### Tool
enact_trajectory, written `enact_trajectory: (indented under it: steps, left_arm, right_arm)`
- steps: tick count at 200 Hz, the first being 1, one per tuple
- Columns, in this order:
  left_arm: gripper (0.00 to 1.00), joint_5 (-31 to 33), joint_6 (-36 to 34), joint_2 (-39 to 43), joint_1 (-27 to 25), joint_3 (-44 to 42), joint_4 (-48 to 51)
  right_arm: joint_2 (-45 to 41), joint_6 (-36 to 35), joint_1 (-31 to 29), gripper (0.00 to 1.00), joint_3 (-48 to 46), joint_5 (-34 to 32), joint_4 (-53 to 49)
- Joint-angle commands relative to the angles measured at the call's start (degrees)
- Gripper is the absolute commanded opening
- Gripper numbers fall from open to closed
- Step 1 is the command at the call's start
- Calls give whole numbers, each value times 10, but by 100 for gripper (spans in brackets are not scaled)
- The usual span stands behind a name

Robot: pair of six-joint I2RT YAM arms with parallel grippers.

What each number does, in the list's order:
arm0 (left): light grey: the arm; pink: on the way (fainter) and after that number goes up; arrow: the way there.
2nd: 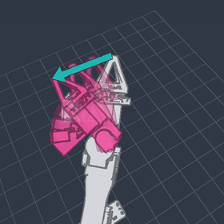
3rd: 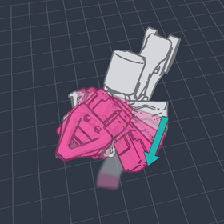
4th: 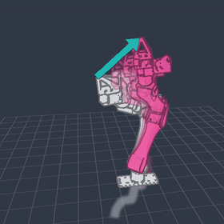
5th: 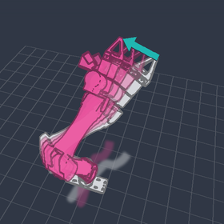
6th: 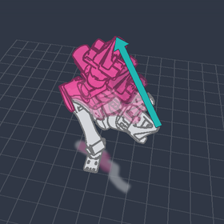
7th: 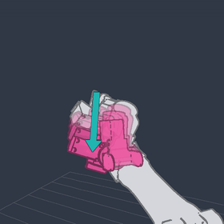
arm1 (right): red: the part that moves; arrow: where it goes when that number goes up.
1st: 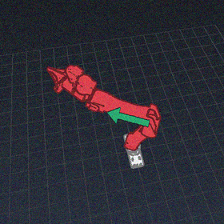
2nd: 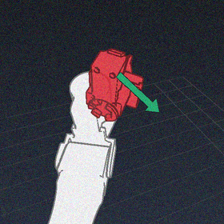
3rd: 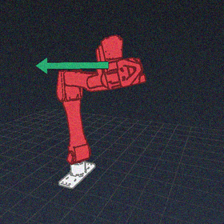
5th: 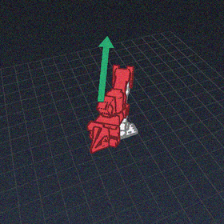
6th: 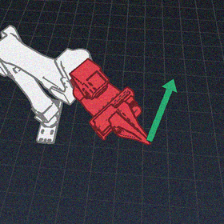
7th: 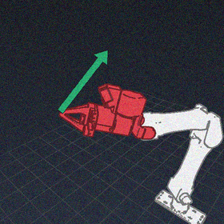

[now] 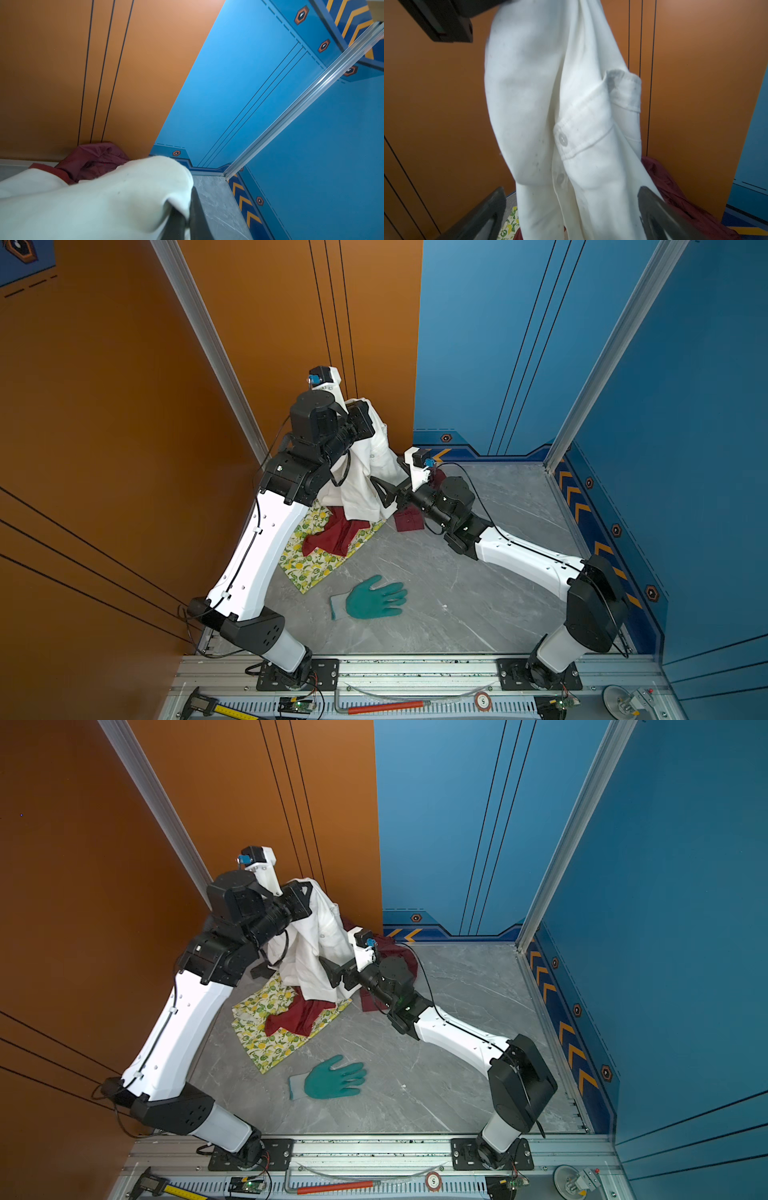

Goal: Pick out a specific cloth from the pile
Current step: 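Raise the white shirt with the left gripper while the right gripper grasps it, then pull the white shirt away from the pile with the right gripper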

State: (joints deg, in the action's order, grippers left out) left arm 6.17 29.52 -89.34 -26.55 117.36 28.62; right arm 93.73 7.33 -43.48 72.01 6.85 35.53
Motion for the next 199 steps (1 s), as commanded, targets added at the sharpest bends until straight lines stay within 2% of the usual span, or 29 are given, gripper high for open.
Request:
enact_trajectory:
  steps: [1, 61, 142, 150, 159, 166, 193, 199]
  left_arm:
    - [0, -25, -15, 39, -16, -22, -20]
    - [0, -62, -4, 56, -57, -57, -20]
    - [0, -103, 22, 78, -77, -116, -22]
    - [0, -103, 23, 83, -77, -124, -23]
    - [0, -102, 24, 86, -74, -133, -24]
    - [0, -103, 27, 89, -69, -139, -24]
    - [0, -107, 35, 102, -49, -157, -24]
    - [0, -107, 36, 105, -46, -161, -26]
  right_arm:
    - [13, -9, 10, 100, 3, -10, 32]
    - [52, -12, 29, 100, 22, -35, 51]
    - [90, 27, 50, 100, 40, 9, 135]
    - [92, 36, 50, 90, 37, 11, 149]
    - [91, 47, 50, 69, 35, 17, 157]
    - [89, 52, 51, 57, 34, 23, 161]
    - [75, 67, 52, 31, 22, 33, 160]
    - [71, 71, 52, 20, 18, 32, 160]
